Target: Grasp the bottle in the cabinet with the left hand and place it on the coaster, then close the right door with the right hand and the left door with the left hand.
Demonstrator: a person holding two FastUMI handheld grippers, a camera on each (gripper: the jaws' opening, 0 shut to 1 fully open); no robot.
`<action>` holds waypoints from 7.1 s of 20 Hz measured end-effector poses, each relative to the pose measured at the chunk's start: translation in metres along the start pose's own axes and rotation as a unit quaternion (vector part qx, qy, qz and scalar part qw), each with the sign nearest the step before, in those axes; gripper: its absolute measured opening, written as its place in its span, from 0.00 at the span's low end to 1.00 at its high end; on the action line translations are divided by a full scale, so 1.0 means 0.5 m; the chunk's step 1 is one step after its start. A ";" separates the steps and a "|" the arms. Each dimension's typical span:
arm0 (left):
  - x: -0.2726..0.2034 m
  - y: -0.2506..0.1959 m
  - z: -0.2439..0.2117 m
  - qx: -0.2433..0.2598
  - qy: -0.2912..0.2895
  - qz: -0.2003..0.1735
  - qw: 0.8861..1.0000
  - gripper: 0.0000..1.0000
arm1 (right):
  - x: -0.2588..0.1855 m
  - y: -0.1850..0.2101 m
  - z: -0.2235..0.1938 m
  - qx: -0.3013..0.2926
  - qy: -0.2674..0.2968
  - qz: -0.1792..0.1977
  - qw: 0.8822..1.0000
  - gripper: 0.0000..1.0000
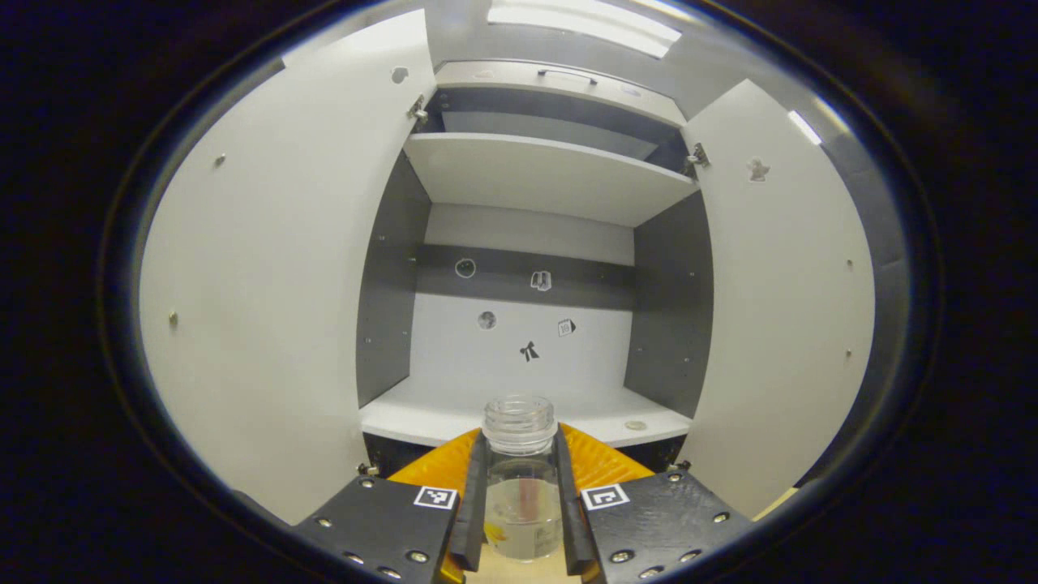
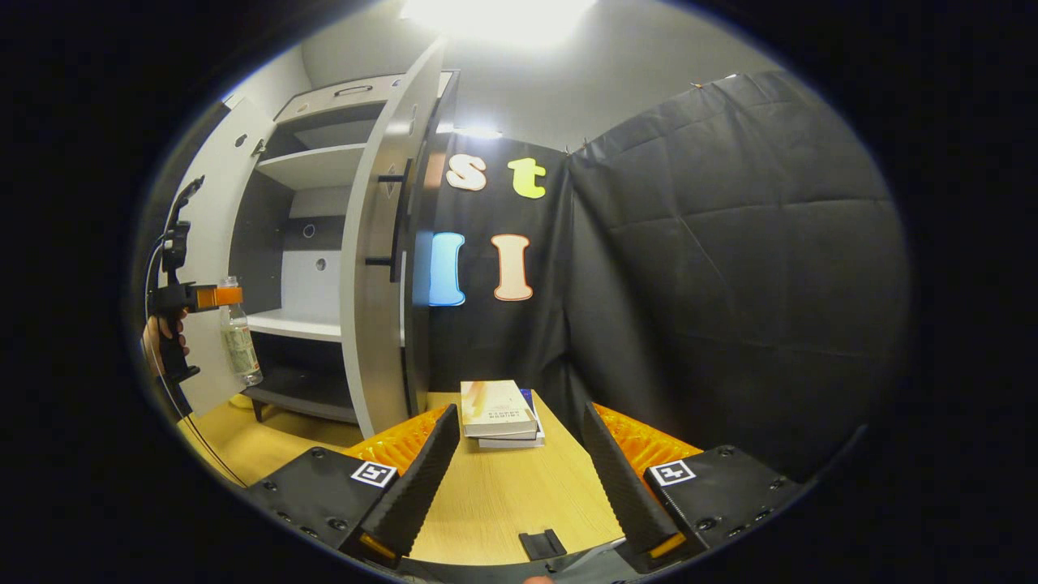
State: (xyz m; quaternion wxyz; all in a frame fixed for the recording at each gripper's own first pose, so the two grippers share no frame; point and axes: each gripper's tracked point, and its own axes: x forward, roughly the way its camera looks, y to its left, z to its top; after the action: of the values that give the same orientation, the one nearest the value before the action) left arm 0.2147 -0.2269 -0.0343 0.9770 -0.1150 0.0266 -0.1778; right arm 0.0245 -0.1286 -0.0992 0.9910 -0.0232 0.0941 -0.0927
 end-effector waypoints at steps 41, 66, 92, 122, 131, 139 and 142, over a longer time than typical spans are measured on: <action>-0.149 -0.053 -0.452 0.009 0.116 -0.004 0.993 0.53 | -0.048 0.037 -0.094 -0.030 0.060 0.049 0.997 0.97; -0.353 0.098 0.028 0.064 0.019 0.110 0.992 0.77 | 0.061 0.003 0.204 0.053 -0.037 0.052 0.997 0.97; -0.420 0.508 0.158 0.080 -0.006 0.199 0.977 0.77 | 0.191 0.133 0.345 0.027 -0.055 -0.048 0.997 0.96; -0.366 0.613 0.165 0.073 -0.022 0.178 0.981 0.77 | 0.163 0.449 0.370 0.026 -0.085 0.078 0.993 0.94; -0.390 0.657 0.162 0.068 -0.019 0.195 0.978 0.77 | 0.199 0.542 0.378 0.020 -0.089 0.109 0.990 0.94; -0.348 0.655 0.185 0.073 -0.018 0.178 0.981 0.77 | 0.179 0.519 0.353 0.016 -0.088 0.090 0.992 0.96; -0.311 0.646 0.224 0.077 -0.024 0.163 0.983 0.78 | 0.165 0.486 0.322 0.011 -0.080 0.071 0.994 0.96</action>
State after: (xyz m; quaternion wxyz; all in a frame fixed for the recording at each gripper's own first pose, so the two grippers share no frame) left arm 0.1899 0.1461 0.0007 0.9991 -0.0380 0.0081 -0.0144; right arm 0.1782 0.0993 0.0282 0.9996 -0.0125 0.0152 -0.0207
